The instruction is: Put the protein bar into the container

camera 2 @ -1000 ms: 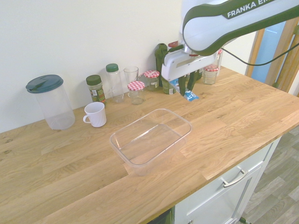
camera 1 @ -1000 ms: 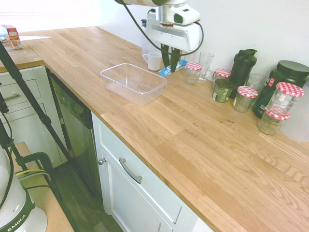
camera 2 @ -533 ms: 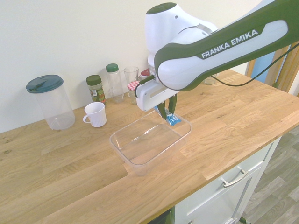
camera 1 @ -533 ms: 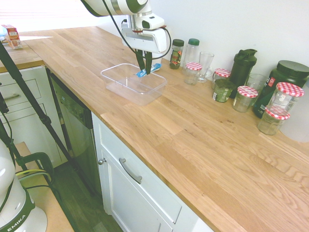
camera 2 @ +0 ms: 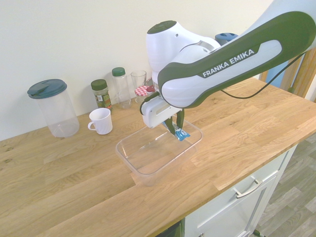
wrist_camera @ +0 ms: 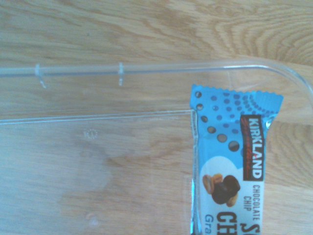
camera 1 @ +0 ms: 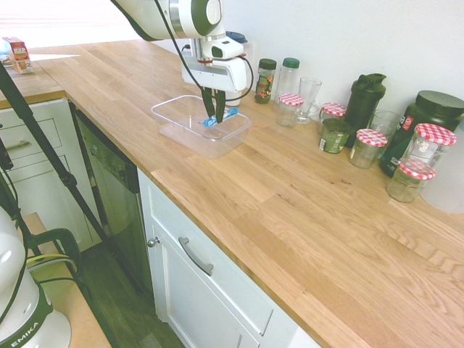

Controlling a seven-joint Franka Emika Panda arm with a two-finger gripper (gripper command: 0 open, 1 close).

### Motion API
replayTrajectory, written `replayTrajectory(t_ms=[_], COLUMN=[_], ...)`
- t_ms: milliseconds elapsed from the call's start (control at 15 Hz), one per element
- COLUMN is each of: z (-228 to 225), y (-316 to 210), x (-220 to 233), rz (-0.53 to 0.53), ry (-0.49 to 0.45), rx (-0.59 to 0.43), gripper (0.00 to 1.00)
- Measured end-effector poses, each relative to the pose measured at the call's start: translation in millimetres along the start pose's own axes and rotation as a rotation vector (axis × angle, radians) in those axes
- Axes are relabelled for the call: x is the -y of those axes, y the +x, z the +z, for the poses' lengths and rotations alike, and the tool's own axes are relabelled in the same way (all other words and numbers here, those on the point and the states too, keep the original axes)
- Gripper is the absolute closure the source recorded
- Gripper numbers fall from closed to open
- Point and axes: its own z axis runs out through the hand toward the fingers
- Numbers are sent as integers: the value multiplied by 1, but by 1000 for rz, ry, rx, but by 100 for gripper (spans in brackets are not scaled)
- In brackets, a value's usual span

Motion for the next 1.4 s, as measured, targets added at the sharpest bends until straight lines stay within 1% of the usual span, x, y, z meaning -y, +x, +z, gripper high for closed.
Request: replayTrajectory(t_ms=[333, 400, 933, 1267, 1400], z=[25, 26, 40, 37, 28], y=[2, 1, 0, 2, 4], x=[4, 5, 24, 26, 26], rz=[3, 4, -6, 0, 6], ry=[-21, -22, -49, -49, -36], rx=[6, 6, 16, 13, 6], gripper=[100, 0, 0, 0, 0])
